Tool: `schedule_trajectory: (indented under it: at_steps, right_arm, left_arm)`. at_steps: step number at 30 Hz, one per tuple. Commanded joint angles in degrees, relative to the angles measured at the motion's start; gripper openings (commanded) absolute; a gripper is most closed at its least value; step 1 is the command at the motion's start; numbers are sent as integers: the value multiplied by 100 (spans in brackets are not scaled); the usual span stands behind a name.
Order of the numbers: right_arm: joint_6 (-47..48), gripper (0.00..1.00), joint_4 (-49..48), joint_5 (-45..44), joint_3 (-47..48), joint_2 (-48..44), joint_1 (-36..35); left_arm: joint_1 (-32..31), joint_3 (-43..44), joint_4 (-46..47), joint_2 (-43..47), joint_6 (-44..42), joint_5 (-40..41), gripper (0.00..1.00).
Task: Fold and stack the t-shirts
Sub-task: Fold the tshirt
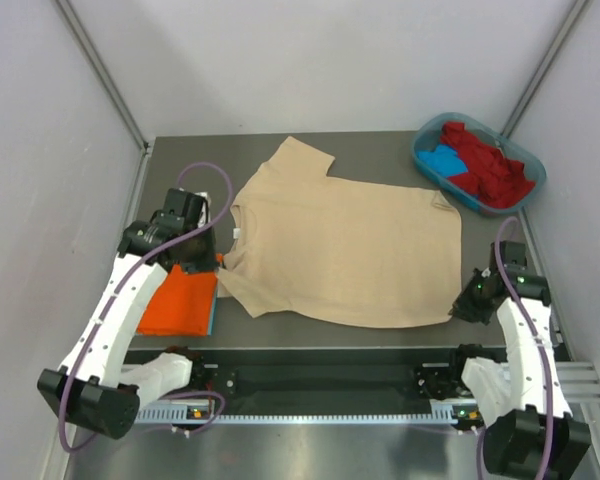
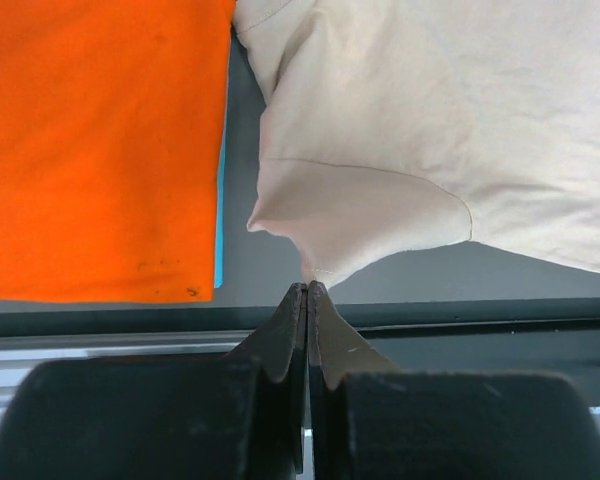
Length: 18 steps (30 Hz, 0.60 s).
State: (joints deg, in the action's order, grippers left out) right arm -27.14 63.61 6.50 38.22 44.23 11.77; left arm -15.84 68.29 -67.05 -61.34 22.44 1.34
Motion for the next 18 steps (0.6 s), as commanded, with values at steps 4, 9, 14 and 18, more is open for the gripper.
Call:
schedule_trajectory:
  at_steps: [4,9,14,18]
  right_arm:
    - [-46,0,-753,-360,378,910,-17]
    - [-73,0,-1105,-615,766,1570,-17]
    - [-116,0,-1500,-949,1056,2221,-17]
    - [-117,0,-1773,-923,1205,2774,-17]
  left_arm:
    - [19,439,718,-439,33,182,0]
    - [19,676,1158,-993,15,129,0]
    - [19,1106,1781,-1766,-73,208,0]
    - [19,1651,1967,-2539,-108,200,0]
